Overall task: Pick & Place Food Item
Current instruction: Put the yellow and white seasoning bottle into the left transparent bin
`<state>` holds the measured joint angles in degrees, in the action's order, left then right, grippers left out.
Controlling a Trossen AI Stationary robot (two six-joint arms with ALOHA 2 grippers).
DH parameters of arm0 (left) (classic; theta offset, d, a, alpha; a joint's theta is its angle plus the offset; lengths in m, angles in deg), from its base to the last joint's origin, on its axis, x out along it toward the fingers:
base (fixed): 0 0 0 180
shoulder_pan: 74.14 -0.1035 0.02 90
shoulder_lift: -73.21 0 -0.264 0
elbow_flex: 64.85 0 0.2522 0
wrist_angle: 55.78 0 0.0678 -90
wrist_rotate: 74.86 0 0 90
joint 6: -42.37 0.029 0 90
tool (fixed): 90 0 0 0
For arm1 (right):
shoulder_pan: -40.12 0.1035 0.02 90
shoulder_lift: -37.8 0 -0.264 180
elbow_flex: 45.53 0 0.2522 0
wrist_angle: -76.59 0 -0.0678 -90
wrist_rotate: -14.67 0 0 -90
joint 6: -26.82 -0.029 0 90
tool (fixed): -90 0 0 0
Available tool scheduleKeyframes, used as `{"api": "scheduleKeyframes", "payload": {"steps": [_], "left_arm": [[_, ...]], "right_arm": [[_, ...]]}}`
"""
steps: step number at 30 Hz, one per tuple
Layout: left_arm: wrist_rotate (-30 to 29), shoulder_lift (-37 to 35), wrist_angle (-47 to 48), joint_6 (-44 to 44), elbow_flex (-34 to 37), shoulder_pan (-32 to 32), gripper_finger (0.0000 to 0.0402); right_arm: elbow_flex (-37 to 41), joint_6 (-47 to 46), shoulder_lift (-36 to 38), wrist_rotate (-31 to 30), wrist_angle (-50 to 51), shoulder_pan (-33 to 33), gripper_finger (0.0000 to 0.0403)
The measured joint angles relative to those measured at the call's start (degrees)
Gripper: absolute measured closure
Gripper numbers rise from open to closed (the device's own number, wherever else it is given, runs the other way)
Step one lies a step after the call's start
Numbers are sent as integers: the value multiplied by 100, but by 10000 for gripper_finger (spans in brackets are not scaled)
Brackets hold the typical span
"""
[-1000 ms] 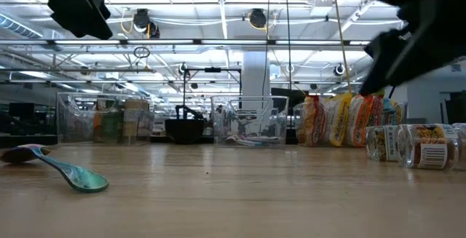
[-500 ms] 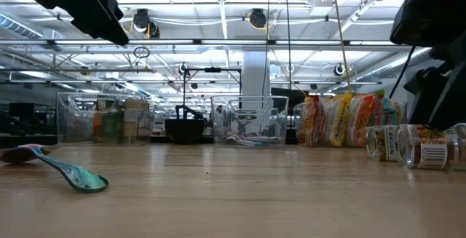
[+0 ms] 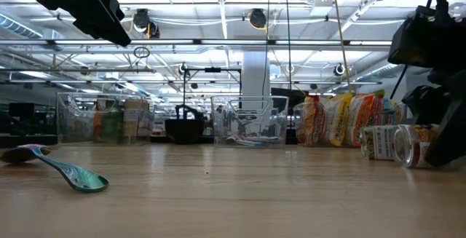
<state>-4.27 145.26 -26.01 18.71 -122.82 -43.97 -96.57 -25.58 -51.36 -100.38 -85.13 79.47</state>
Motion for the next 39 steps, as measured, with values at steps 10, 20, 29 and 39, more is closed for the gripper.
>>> {"api": "scheduleKeyframes", "payload": {"steps": [10, 20, 29, 39], "left_arm": [[-14, 0, -85, -81, 0, -69, 192], [-21, 0, -1293, -405, 0, -409, 192], [-20, 0, -1912, -1170, -2, -1111, 192], [793, 399, -2755, -1592, -2, -2065, 192]], "right_arm": [[7, 194, -12, 38, 9, -2, 216], [20, 1785, -31, 54, -1124, -284, 224], [3, 4924, -19, -47, -3421, -742, 224], [-474, 6442, -14, -342, -3536, -1539, 223]]}}
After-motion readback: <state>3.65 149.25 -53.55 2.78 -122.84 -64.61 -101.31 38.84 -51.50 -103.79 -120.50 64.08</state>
